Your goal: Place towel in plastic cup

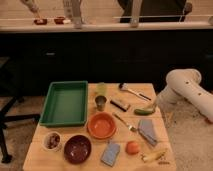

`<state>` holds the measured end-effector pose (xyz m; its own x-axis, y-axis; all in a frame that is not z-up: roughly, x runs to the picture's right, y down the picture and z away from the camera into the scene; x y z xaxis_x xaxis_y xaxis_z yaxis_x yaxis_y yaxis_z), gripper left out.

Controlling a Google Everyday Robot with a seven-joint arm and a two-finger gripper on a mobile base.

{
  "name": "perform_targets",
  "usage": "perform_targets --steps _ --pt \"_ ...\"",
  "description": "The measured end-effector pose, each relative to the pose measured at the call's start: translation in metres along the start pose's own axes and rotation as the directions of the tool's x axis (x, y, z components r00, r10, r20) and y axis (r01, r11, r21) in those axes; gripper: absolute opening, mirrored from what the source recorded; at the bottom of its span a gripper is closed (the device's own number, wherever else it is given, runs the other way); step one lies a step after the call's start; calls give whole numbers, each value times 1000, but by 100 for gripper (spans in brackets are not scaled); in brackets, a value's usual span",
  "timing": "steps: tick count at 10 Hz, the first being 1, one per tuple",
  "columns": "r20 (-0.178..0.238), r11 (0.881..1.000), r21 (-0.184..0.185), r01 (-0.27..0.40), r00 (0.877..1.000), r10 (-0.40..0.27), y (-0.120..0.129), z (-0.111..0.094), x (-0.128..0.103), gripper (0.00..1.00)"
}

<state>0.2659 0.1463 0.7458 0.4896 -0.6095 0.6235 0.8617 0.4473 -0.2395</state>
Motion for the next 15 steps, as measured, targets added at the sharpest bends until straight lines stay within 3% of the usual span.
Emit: perform_targets --steps 1,4,6,12,15 --pt "-9 999 -22 33 999 -33 -3 7 -2 80" --pt "-57 993 -106 49 997 -55 -10 38 -4 80" --pt "-61 991 -123 47 997 -55 -18 50 -1 80" --pt "-22 985 -170 -9 1000 6 -14 77 18 80" --pt "1 976 -218 -30 1000 31 -2 90 25 80"
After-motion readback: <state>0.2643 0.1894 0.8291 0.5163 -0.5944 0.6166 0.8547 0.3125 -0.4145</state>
